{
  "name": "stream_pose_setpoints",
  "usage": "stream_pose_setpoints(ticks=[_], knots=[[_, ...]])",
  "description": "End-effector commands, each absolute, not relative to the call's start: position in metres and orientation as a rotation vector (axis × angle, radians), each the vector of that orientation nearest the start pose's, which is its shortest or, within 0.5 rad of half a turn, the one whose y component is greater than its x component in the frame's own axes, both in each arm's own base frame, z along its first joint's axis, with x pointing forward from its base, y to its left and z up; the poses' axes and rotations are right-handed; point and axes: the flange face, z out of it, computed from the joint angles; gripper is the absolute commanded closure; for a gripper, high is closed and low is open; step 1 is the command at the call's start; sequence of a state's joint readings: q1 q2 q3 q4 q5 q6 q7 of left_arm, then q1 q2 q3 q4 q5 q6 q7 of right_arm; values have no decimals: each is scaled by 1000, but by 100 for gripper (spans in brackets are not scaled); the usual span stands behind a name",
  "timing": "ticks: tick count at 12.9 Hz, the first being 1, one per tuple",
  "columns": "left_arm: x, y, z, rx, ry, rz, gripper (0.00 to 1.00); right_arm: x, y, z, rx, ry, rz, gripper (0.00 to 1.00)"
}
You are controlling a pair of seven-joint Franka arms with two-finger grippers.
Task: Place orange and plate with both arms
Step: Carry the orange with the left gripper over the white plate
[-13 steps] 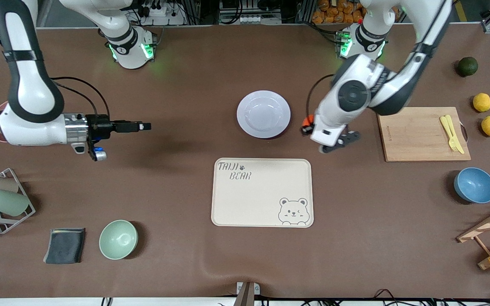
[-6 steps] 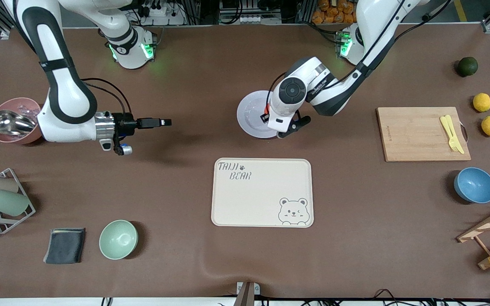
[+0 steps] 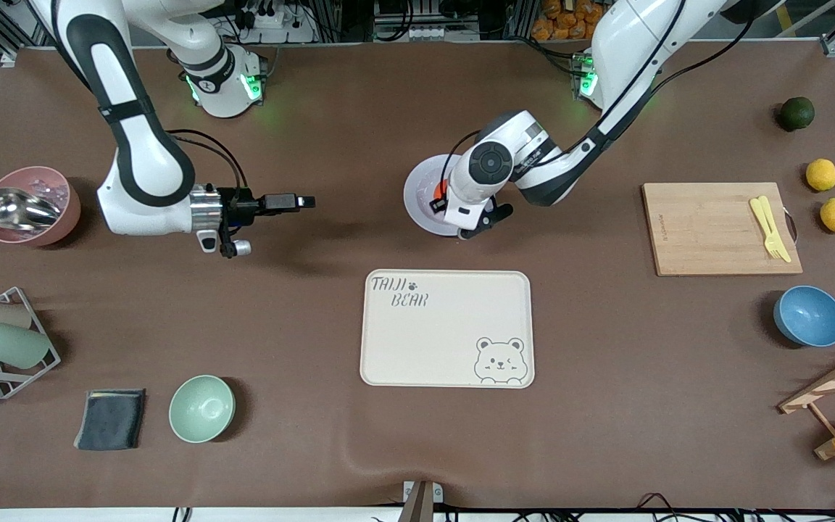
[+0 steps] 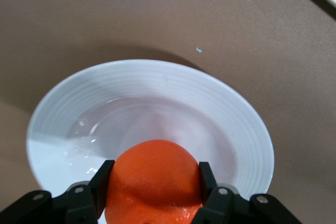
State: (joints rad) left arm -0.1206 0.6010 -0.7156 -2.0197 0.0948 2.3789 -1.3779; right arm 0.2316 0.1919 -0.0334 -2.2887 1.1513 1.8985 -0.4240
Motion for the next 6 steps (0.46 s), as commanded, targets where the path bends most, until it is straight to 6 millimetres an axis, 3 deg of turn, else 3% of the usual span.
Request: stream_pose_setpoints(ticks=[1, 2, 4, 6], knots=[[405, -435, 199, -3056, -882, 503, 12, 460, 176, 255, -2087, 134, 458, 0], [404, -436, 199, -3058, -875, 499, 0, 457, 182, 253, -2072, 137, 459, 0], [405, -436, 204, -3064, -874, 483, 0, 450, 185, 245, -2062, 107, 433, 0], [419, -430, 229, -3090, -895, 409, 0, 445, 185, 235, -2044, 100, 419, 0]])
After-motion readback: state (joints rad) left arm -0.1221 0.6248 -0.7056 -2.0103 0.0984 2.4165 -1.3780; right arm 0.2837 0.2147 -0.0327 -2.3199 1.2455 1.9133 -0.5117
